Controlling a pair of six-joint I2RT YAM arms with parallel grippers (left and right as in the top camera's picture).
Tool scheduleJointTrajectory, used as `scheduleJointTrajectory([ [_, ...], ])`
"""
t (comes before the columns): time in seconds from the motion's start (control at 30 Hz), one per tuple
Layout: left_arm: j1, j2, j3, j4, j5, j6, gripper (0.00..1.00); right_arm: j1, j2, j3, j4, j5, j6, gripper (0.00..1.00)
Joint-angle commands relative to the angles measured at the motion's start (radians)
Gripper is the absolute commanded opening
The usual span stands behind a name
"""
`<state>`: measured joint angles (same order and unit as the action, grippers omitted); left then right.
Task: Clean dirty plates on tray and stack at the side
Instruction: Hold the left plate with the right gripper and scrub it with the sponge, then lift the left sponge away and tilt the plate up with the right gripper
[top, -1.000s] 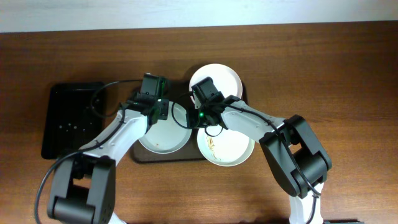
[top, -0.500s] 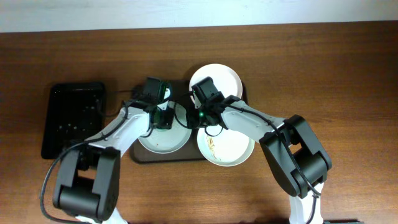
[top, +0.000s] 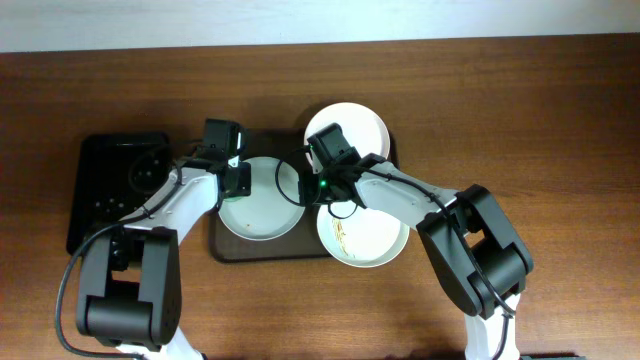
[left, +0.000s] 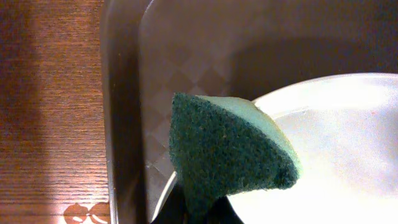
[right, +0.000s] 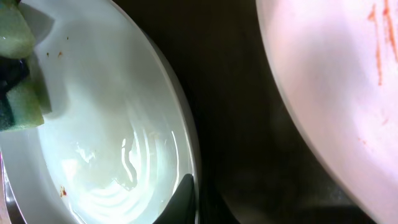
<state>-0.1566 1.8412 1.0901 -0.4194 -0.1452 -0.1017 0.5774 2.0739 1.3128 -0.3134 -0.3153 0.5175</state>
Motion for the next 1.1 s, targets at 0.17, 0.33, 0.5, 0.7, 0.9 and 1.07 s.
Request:
scheduleJointTrajectory([
  [0.17, 0.002, -0.005, 0.169, -0.206, 0.264, 0.188, 0.01, -0.003, 0.008, 0.007, -0.01, 0.0, -0.011, 0.04],
  [0.33, 0.002, 0.07, 0.167, -0.206, 0.321, 0.311, 0.0, -0.003, 0.008, 0.007, -0.01, -0.003, -0.011, 0.04],
  [0.5, 0.003, 0.161, 0.167, -0.228, 0.309, 0.291, 0.0, -0.003, 0.008, 0.007, -0.011, -0.003, -0.011, 0.04],
  [0.7, 0.023, 0.161, 0.235, -0.441, 0.174, 0.114, 0.0, -0.003, 0.008, 0.007, -0.011, -0.007, -0.011, 0.04],
  [0.9, 0.023, 0.161, 0.475, -0.805, 0.192, 0.06, 0.01, -0.003, 0.008, 0.007, -0.011, -0.014, -0.011, 0.04],
  [1.07, 0.036, 0.161, 0.872, -1.048, 0.235, 0.061, 0.01, -0.003, -0.007, 0.01, -0.011, -0.041, -0.019, 0.04],
])
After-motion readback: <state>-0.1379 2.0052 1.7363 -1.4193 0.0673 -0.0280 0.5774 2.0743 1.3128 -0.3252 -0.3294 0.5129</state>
